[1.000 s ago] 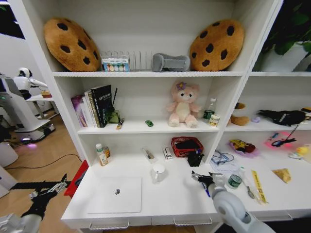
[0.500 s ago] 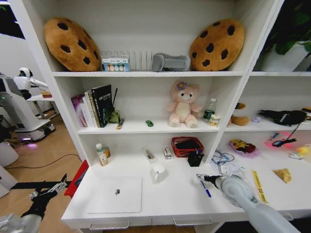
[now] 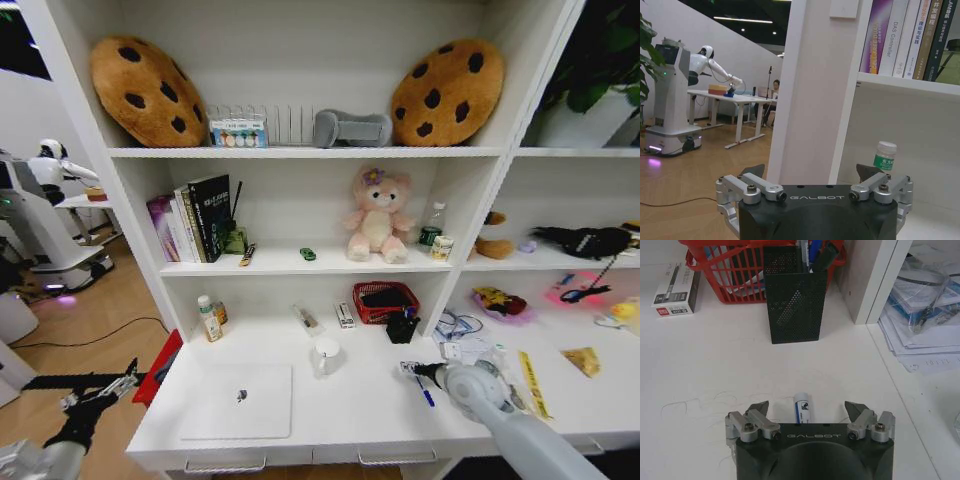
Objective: Organize the objects on the table.
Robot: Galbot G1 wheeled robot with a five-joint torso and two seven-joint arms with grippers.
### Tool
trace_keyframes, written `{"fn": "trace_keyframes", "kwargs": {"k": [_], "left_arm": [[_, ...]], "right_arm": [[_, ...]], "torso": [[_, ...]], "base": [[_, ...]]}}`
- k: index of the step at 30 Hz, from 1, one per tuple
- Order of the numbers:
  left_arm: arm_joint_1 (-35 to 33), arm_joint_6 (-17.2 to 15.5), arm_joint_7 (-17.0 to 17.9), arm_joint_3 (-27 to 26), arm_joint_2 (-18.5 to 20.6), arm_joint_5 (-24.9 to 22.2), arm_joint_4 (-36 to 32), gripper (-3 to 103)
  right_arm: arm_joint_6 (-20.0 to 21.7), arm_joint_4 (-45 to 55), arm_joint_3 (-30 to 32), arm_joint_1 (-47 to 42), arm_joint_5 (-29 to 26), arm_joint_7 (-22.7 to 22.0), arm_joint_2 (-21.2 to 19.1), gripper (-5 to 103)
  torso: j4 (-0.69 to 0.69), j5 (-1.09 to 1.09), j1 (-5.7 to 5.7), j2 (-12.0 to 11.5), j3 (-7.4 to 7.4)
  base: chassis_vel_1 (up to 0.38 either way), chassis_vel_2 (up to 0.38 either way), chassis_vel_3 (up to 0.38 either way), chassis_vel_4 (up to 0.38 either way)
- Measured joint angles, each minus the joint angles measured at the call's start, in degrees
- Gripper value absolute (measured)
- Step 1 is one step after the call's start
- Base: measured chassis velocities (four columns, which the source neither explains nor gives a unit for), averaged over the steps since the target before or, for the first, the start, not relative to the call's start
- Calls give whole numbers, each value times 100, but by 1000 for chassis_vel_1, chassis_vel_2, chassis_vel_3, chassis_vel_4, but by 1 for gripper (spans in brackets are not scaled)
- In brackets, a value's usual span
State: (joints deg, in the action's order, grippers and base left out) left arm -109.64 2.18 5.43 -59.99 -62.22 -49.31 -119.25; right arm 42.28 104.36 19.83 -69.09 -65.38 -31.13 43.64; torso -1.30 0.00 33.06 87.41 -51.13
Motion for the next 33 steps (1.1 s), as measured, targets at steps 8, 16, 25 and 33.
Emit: {"fn": "trace_keyframes", "kwargs": {"k": [8,16,25,33], "left_arm": [[0,0,0,0,0,0,0,100],[0,0,0,0,0,0,0,100],[0,0,0,0,0,0,0,100],[0,0,0,0,0,0,0,100]], "right_arm": [[-10,-44,-141,31,199,138,40,63],[-16,-26,-258,107,278,142,105,30],[-147,89,-136,-16,713,307,166,12],[-1944,177,-83,64,3066,950,379,12]], "torso": [[0,-1,0,0,0],[0,0,0,0,0],[-1,3,0,0,0],[0,-2,0,0,0]], "base": [[0,0,0,0],[0,0,0,0],[0,0,0,0],[0,0,0,0]]}}
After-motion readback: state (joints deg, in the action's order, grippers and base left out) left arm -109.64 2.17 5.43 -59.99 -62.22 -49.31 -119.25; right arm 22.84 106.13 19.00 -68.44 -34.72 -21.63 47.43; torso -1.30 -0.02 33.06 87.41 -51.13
